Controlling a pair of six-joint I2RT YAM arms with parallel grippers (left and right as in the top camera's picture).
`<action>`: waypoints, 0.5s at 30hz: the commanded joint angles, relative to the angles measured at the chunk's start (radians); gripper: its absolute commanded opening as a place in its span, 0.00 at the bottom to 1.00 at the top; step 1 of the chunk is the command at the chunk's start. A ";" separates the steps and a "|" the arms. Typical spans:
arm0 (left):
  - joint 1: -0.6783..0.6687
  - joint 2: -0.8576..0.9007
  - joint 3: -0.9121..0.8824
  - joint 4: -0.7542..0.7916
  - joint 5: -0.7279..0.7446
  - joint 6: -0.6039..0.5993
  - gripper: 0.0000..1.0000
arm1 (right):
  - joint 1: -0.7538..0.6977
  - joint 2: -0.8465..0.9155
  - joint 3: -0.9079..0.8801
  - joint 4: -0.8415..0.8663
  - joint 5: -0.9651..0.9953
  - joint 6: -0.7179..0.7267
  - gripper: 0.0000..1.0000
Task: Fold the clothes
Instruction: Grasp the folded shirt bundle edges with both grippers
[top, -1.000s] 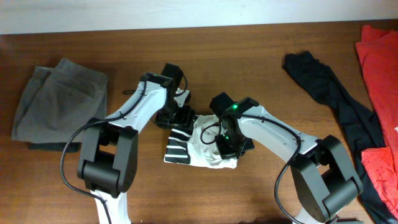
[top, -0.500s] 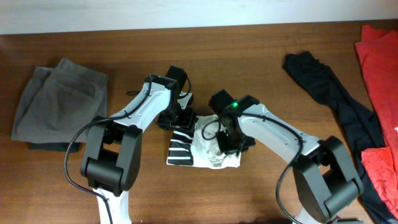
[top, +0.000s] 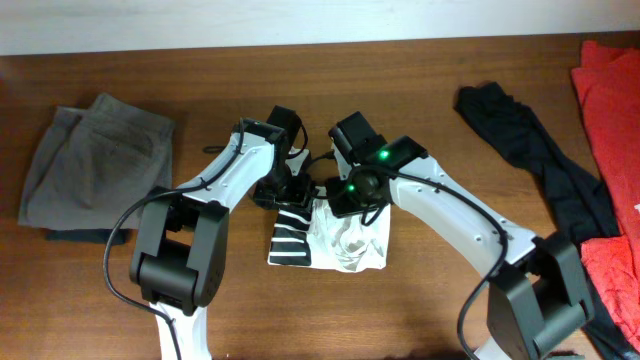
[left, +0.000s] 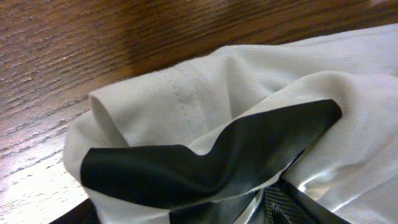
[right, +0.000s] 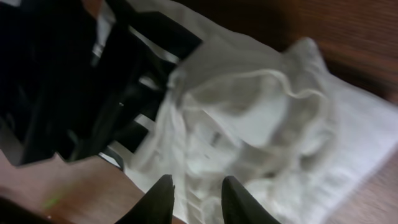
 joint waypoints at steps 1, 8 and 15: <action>0.002 0.019 0.009 0.000 -0.017 0.002 0.67 | -0.005 0.039 -0.018 0.032 -0.054 -0.005 0.30; 0.003 0.019 0.009 -0.001 -0.027 0.002 0.67 | -0.005 0.087 -0.018 0.089 -0.069 -0.005 0.30; 0.048 0.001 0.027 -0.013 -0.043 0.002 0.67 | -0.005 0.133 -0.018 0.103 -0.069 -0.001 0.30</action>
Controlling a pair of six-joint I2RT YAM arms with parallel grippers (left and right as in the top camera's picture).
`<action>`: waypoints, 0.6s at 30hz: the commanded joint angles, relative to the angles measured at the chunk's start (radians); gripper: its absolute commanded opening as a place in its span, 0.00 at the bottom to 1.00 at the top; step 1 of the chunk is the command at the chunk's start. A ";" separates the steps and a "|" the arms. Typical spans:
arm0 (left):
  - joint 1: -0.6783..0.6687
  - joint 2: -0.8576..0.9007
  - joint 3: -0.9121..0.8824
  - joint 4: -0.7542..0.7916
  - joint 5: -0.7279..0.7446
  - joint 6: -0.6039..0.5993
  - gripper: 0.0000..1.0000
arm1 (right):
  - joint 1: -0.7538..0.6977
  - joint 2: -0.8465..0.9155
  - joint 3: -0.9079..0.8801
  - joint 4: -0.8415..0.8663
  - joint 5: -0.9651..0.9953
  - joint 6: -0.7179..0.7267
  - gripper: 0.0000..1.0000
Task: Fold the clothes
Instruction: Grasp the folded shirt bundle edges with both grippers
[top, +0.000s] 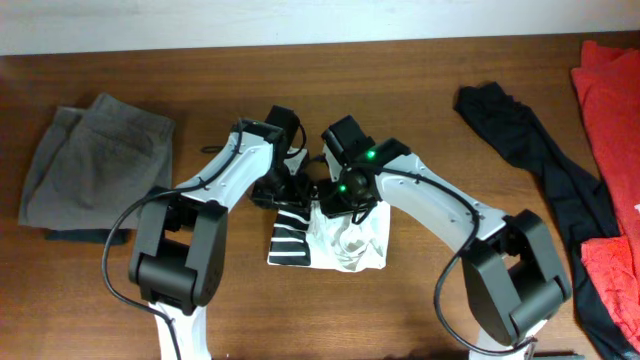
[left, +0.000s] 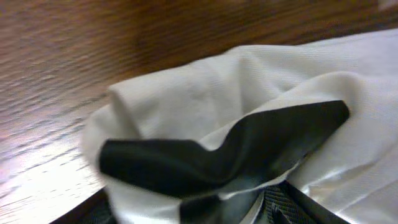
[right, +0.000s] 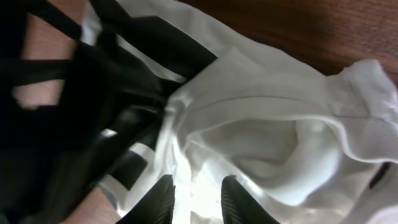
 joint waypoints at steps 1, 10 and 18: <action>0.041 -0.004 0.028 -0.013 -0.029 0.002 0.68 | -0.005 0.029 -0.007 0.012 -0.015 -0.002 0.30; 0.053 -0.060 0.030 -0.030 0.013 0.002 0.68 | -0.005 0.035 -0.007 0.059 -0.085 0.001 0.30; 0.084 -0.132 0.030 -0.045 0.011 0.002 0.68 | -0.005 0.036 -0.007 0.095 -0.121 0.001 0.30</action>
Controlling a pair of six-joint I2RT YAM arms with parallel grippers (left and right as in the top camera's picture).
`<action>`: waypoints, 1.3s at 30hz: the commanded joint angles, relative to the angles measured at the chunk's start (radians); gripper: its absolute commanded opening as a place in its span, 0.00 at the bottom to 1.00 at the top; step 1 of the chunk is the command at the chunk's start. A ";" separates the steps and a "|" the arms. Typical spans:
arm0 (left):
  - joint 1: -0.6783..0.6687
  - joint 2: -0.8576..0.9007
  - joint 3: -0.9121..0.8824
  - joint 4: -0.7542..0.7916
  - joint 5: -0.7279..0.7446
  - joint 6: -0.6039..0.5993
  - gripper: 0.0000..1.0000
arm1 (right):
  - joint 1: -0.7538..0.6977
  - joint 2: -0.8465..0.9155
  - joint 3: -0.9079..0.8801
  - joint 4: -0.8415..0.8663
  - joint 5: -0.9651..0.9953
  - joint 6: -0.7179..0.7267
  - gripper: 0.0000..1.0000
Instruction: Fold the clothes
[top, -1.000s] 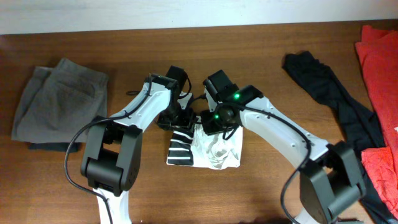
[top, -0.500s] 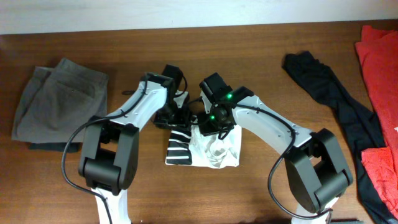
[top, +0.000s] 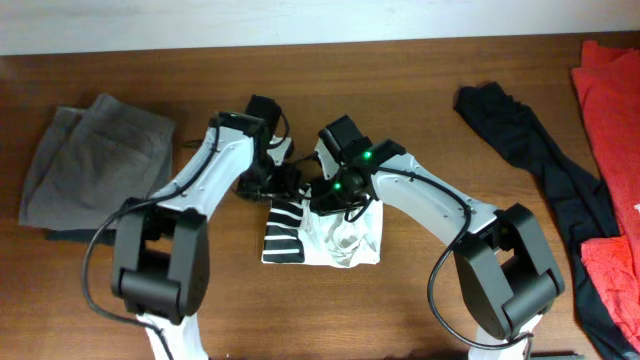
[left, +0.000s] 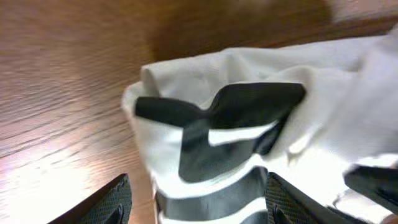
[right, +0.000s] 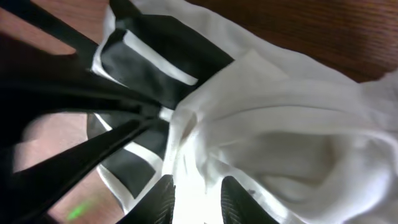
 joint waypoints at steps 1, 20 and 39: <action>0.038 -0.064 0.018 -0.007 0.007 0.002 0.68 | -0.005 0.010 -0.003 0.007 -0.023 -0.003 0.30; 0.084 -0.064 0.018 -0.013 0.008 0.002 0.70 | -0.028 0.029 0.008 -0.048 -0.128 -0.007 0.04; 0.000 -0.061 0.018 0.020 0.011 0.002 0.70 | -0.101 -0.086 0.029 -0.369 0.161 -0.006 0.04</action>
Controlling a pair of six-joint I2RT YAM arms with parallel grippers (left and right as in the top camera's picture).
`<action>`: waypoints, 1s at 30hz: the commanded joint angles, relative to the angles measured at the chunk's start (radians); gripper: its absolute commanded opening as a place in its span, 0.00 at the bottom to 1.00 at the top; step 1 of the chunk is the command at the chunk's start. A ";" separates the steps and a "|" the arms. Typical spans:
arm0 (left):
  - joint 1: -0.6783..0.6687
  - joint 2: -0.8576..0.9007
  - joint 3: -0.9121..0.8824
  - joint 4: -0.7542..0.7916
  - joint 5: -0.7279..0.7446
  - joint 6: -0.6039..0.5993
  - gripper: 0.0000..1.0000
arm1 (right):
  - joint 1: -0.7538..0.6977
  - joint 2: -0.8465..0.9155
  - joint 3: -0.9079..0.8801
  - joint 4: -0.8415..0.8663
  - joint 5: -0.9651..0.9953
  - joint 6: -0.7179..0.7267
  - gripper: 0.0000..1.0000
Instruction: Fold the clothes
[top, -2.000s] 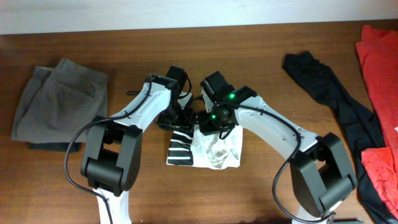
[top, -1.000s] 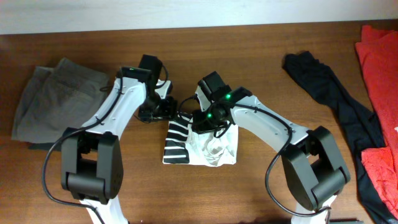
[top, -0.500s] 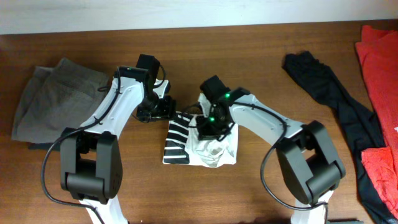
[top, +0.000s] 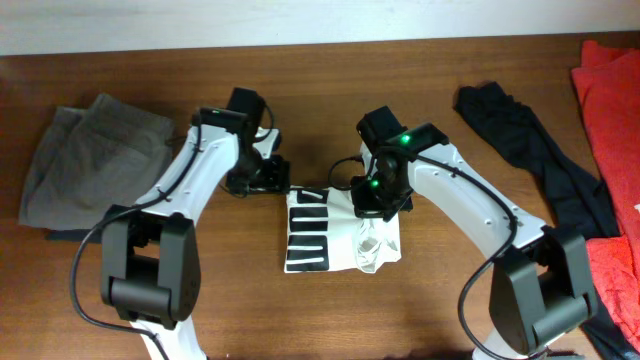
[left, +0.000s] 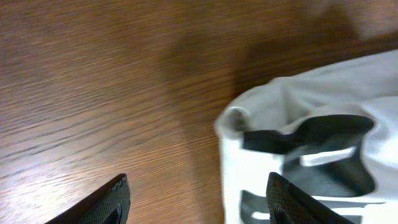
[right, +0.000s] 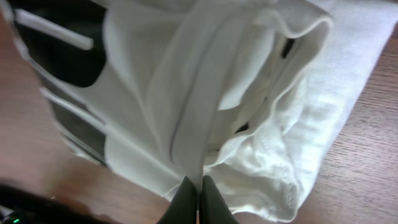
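A white garment with black stripes (top: 335, 232) lies bunched at the table's middle. In the right wrist view its white folds (right: 249, 93) fill the frame, and my right gripper (right: 199, 186) is shut on a fold of the white cloth. From overhead the right gripper (top: 373, 203) sits on the garment's upper right part. My left gripper (top: 264, 178) stands just left of the garment's top corner. In the left wrist view the left gripper (left: 198, 186) is open over bare wood, with the striped corner (left: 311, 146) to its right.
Folded grey trousers (top: 95, 165) lie at the far left. A black garment (top: 530, 135) sprawls at the right, and red cloth (top: 610, 95) lies along the right edge. The wooden table (top: 150, 290) shows bare around the striped garment.
My right gripper has shut on a white fold. The left gripper has moved left off the garment, still open. The garment now lies a little further right and more drawn out.
At first the left gripper was shut on the striped edge while the right gripper stood open on the white cloth. Then the left gripper was open over the striped corner. Now it is off the cloth, and the right gripper holds a fold.
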 joint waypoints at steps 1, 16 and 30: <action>-0.044 -0.021 0.017 0.013 0.011 0.002 0.70 | 0.013 0.025 0.006 -0.005 0.043 -0.006 0.04; -0.118 0.078 -0.011 0.127 -0.053 -0.002 0.70 | 0.008 0.030 0.005 -0.032 0.249 0.051 0.04; -0.136 0.156 -0.011 0.097 -0.050 -0.002 0.55 | 0.002 0.030 -0.005 -0.030 0.411 0.081 0.04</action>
